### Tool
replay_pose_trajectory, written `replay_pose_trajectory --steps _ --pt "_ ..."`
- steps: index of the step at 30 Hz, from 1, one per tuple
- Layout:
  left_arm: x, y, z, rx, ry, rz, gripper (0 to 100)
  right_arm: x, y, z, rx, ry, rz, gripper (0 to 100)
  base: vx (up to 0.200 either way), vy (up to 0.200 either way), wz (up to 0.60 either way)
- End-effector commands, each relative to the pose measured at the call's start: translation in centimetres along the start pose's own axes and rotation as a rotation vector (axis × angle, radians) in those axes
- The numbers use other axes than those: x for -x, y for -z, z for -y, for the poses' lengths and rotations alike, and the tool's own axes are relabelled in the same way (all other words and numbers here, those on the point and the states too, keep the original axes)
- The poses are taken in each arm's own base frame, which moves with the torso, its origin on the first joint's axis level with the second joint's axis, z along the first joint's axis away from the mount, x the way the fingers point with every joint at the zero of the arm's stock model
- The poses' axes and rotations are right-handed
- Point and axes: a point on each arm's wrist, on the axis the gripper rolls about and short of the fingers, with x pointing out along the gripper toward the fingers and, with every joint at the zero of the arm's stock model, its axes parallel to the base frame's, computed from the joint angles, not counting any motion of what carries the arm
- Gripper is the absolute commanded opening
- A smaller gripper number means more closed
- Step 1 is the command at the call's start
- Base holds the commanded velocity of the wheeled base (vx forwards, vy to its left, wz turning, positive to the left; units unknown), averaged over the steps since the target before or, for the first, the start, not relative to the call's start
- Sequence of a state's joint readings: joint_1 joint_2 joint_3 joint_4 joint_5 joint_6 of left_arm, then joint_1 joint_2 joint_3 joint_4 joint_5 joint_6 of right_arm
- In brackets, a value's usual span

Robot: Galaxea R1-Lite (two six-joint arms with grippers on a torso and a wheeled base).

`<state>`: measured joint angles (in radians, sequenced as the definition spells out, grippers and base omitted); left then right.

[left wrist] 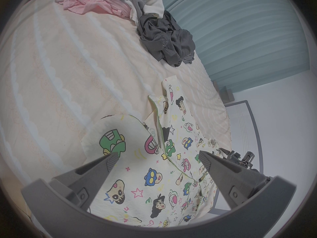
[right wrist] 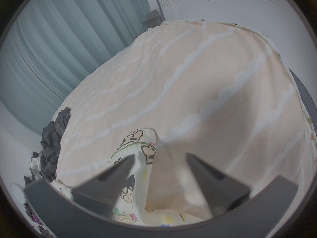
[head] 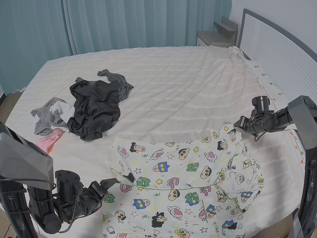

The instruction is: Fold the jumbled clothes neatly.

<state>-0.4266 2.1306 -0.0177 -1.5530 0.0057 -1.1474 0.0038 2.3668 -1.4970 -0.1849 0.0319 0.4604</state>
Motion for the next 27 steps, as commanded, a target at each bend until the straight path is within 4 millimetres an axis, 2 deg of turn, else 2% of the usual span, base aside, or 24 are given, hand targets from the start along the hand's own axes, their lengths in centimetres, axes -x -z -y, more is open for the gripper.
replay_pose_trajectory --steps 1,4,6,9,10,13,15,20,27 --pt "0.8 0.1 0.8 -0.015 0.048 0.002 100 4.8 -0.5 0.4 -0.065 -0.014 0.001 100 0.0 0.0 0.0" --pt "1.3 0.3 1.5 -0.019 0.091 0.0 100 8.6 0.9 0.8 -0.086 -0.019 -0.011 100 0.0 0.0 0.0" --pt "1.4 0.5 1.7 -0.023 0.101 -0.007 100 11.3 2.8 1.2 -0.082 -0.038 -0.007 100 0.0 0.0 0.0" --pt "1.4 0.7 1.7 -0.028 0.099 -0.015 100 13.8 5.3 1.6 -0.06 -0.06 0.001 100 0.0 0.0 0.0" --pt "1.4 0.7 1.7 -0.028 0.098 -0.015 100 15.2 6.7 1.8 -0.049 -0.079 0.017 100 0.0 0.0 0.0" --pt "1.3 0.8 1.7 -0.027 0.094 -0.018 100 17.4 9.4 2.8 -0.036 -0.101 0.036 100 -0.2 0.0 0.0" --pt "1.2 0.8 1.5 -0.026 0.086 -0.022 100 18.1 10.8 3.6 -0.026 -0.096 0.034 100 -0.2 0.0 0.0" --pt "1.1 0.9 1.4 -0.018 0.079 -0.025 100 18.2 13.0 5.4 -0.009 -0.083 -0.038 100 -0.2 0.0 0.0" --pt "1.1 0.9 1.4 -0.015 0.078 -0.024 100 18.7 15.1 6.3 -0.007 -0.139 -0.155 100 -0.2 0.0 0.0"
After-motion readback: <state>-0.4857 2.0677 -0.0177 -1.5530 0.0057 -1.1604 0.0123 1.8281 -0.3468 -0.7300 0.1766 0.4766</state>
